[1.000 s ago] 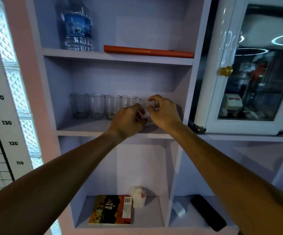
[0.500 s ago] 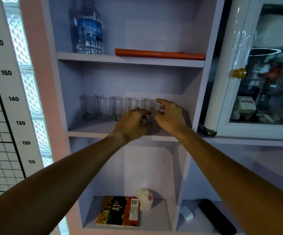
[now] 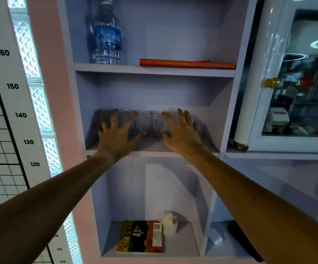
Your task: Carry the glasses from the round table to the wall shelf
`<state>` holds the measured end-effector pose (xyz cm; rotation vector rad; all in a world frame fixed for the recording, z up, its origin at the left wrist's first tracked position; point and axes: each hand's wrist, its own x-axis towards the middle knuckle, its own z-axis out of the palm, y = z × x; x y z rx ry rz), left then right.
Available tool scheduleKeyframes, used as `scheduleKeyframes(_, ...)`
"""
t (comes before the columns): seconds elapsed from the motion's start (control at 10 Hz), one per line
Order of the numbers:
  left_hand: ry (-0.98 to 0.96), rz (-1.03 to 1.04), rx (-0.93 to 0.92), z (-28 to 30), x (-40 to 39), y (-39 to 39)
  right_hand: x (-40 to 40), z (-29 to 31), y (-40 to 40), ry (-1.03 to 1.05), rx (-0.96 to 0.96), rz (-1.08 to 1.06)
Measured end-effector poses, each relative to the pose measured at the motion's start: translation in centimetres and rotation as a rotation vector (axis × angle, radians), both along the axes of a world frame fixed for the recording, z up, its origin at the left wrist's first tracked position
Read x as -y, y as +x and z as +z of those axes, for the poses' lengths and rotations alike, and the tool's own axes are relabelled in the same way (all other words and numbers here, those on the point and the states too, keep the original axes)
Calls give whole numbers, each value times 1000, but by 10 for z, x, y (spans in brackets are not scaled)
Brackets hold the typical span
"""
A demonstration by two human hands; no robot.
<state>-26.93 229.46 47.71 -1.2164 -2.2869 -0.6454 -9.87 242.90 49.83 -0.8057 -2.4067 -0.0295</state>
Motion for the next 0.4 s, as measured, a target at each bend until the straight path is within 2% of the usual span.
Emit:
scheduleKeyframes(0.2,20,-57,15,-2,15,3,16,10,14,6,-3,-11)
scheduleKeyframes(0.4,-27,-210,-25,-35,62,33,56,-25,60,-114,13,39)
